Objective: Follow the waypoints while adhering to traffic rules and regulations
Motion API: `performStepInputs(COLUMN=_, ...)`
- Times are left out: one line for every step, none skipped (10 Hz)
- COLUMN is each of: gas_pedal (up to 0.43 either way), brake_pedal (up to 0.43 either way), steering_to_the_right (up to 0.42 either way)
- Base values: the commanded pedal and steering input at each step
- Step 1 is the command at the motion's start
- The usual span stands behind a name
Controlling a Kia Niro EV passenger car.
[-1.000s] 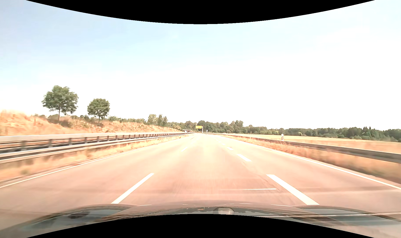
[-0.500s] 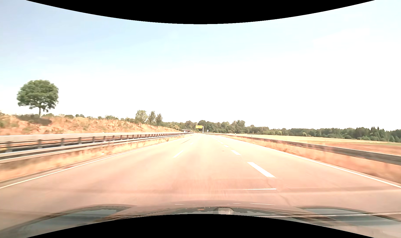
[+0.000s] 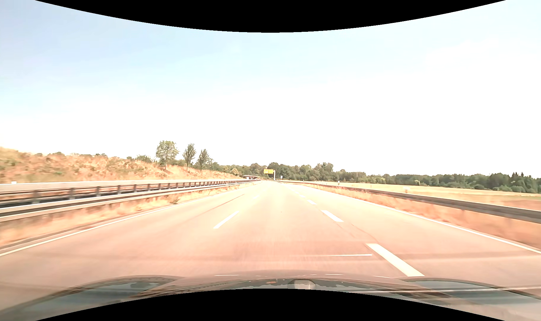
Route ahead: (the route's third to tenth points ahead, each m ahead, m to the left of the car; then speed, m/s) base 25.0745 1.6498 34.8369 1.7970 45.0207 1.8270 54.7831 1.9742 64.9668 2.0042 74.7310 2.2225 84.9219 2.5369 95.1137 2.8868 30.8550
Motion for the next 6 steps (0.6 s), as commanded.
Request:
performStepInputs(gas_pedal=0.24, brake_pedal=0.0, steering_to_the_right=0.0)
performStepInputs(gas_pedal=0.24, brake_pedal=0.0, steering_to_the_right=-0.001)
performStepInputs(gas_pedal=0.24, brake_pedal=0.0, steering_to_the_right=-0.001)
performStepInputs(gas_pedal=0.24, brake_pedal=0.0, steering_to_the_right=-0.001)
performStepInputs(gas_pedal=0.24, brake_pedal=0.0, steering_to_the_right=0.0)
performStepInputs(gas_pedal=0.24, brake_pedal=0.0, steering_to_the_right=-0.001)
